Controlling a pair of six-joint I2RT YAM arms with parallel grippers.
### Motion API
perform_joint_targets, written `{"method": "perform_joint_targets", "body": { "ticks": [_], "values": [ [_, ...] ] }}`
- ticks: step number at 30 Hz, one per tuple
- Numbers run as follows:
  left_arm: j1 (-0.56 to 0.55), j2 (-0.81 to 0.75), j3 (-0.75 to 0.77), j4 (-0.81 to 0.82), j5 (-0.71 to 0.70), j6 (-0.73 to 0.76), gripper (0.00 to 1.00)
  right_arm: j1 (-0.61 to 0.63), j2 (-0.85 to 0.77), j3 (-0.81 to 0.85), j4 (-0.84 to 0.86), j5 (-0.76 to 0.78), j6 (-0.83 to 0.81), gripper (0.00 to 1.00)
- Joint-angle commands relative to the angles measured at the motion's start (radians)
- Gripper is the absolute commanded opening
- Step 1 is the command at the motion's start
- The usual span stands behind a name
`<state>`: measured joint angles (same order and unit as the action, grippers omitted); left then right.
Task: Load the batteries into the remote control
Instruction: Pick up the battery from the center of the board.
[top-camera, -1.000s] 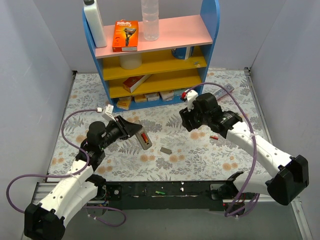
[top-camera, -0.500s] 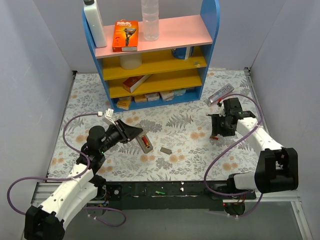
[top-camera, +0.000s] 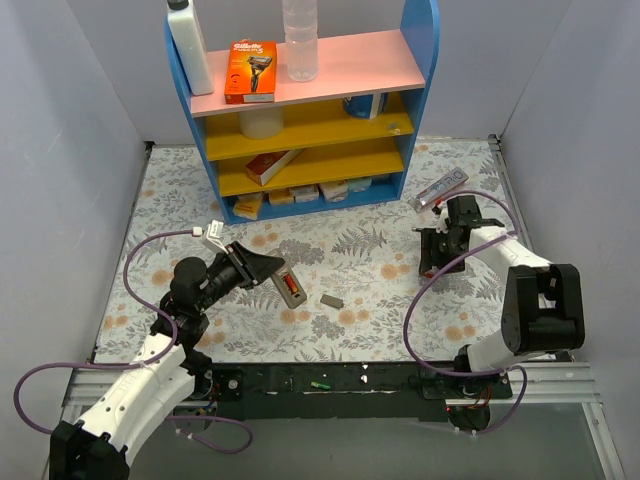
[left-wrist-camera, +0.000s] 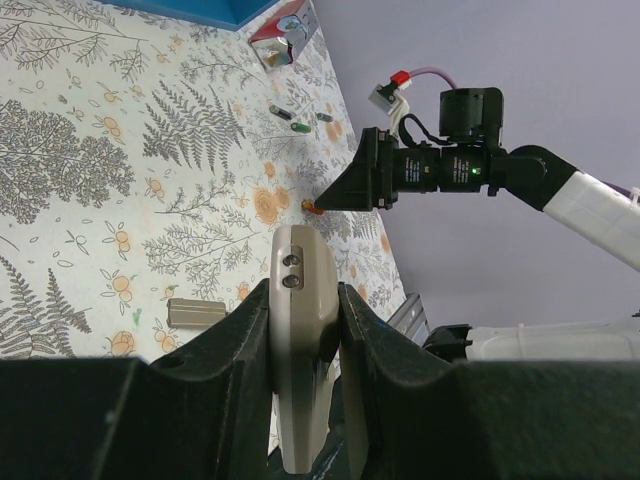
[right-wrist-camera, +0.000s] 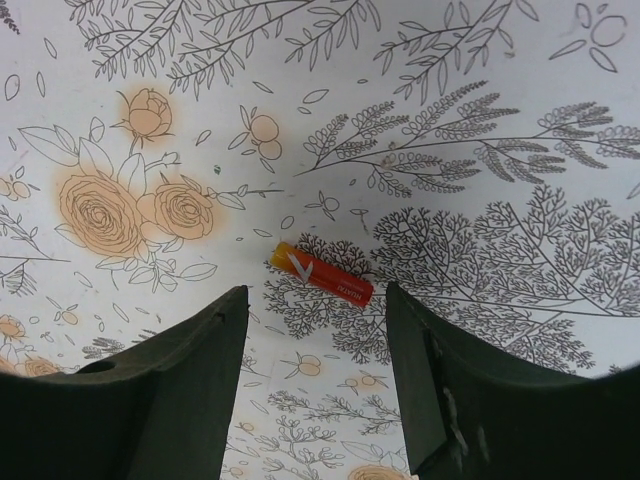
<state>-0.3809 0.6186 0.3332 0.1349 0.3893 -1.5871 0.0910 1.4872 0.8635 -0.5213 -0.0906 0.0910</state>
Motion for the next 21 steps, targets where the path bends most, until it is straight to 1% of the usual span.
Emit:
{"method": "perform_joint_targets", "body": {
  "ticks": [1, 7, 12, 16, 18, 20, 21],
  "values": [
    [0.004, -0.019, -0.002, 0.009, 0.005, -0.004, 0.0, -0.004, 0.025, 0.035, 0.032, -0.052, -0.033, 0.65],
    [0.004, -0.023, -0.003, 0.008, 0.005, -0.007, 0.0, -0.005, 0.044, 0.002, 0.027, -0.119, -0.034, 0.64],
    [0.004, -0.025, -0.003, 0.005, 0.003, -0.008, 0.0, -0.004, 0.03, -0.029, 0.014, -0.15, -0.025, 0.62],
    [0.004, -0.025, -0.003, 0.003, 0.002, -0.01, 0.0, -0.002, 0.016, -0.061, 0.015, -0.147, -0.017, 0.59],
    [0.004, -0.023, -0.003, 0.005, 0.005, -0.011, 0.0, 0.004, 0.01, -0.069, 0.015, -0.141, -0.014, 0.57],
    [0.002, -0.022, -0.003, 0.005, 0.005, -0.011, 0.0, 0.01, 0.012, -0.066, 0.015, -0.117, -0.013, 0.56],
    [0.004, -0.022, -0.003, 0.005, 0.005, -0.011, 0.0, 0.021, 0.012, -0.058, 0.015, -0.104, -0.014, 0.54]
  ]
}}
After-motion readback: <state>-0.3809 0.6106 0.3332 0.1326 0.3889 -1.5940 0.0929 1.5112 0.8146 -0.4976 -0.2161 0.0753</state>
